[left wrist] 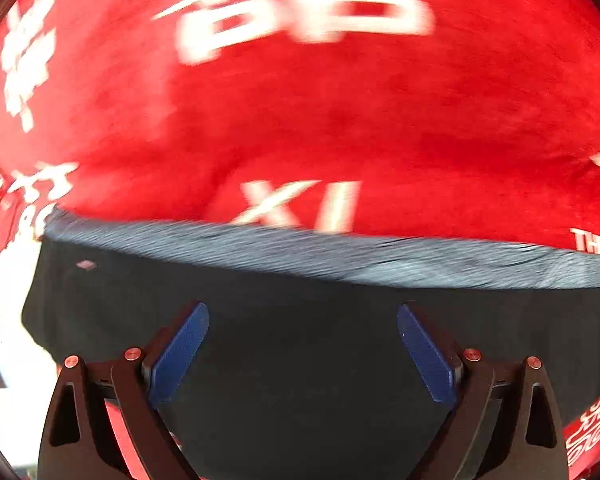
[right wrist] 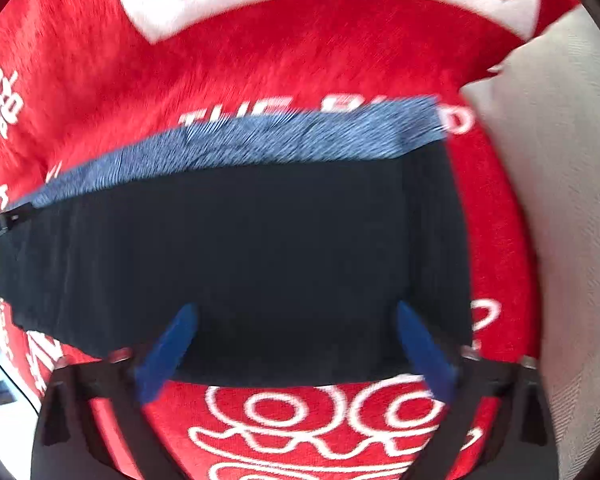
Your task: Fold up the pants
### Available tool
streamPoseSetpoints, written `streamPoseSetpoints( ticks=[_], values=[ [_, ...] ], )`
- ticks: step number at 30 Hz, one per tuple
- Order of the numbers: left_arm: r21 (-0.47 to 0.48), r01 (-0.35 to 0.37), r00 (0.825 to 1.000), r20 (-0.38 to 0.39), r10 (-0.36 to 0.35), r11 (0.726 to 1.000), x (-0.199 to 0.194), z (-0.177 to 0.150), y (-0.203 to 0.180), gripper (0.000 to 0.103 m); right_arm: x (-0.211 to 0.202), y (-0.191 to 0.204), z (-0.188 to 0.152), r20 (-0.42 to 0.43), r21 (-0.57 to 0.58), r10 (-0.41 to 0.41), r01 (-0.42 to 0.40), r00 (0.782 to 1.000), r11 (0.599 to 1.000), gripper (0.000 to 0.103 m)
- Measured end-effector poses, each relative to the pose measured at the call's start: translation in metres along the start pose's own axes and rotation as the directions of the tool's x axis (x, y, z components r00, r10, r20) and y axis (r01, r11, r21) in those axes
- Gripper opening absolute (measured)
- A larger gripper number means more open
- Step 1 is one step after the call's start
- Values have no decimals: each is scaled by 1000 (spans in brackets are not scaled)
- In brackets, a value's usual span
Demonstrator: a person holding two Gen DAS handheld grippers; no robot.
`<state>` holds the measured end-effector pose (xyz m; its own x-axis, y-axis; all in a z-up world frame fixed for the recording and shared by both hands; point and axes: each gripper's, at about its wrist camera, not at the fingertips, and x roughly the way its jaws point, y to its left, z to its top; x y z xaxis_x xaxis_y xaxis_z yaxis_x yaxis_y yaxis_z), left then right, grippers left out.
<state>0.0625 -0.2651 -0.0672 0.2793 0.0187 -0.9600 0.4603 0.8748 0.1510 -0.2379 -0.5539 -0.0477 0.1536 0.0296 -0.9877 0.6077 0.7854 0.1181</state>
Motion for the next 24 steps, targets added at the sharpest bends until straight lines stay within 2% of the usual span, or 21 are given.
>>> streamPoseSetpoints(
  ticks=[2,4,6,8,13,16,18,19,21,24],
  values=[
    [-8,-24,1000,4,24,1000,-2,-5,31,96,2,8,5,-48,-8,-49,48,998,999,103],
    [-14,-58,998,23,58,998,-2,-4,62,96,-8,12,8,-46,49,-38,40,998,998,103],
    [-34,-88,996,31,89,996,2,-1,95,96,-27,29,7,10,72,23,-24,1000,997,103],
    [-81,-125,991,31,128,989,14,7,134,96,-43,59,1,60,35,57,-59,997,998,103],
    [-136,-212,976,17,216,968,63,20,194,96,-47,150,-19,89,-20,160,-158,983,987,103],
    [-148,-192,981,-1,194,970,90,31,219,96,-35,196,-32,75,-21,184,-183,980,983,103],
    [-137,-211,977,3,213,968,104,41,229,97,-18,223,-35,59,-7,198,-198,978,980,103],
    [-136,-213,976,6,216,967,106,44,235,101,-15,234,-39,53,-3,200,-200,978,980,103],
    [-137,-207,978,1,209,969,106,48,243,101,-5,255,-40,46,-6,189,-189,981,982,103],
    [-98,-171,985,5,172,980,81,40,246,101,-2,266,-47,51,-4,213,-213,976,977,103]
  ],
)
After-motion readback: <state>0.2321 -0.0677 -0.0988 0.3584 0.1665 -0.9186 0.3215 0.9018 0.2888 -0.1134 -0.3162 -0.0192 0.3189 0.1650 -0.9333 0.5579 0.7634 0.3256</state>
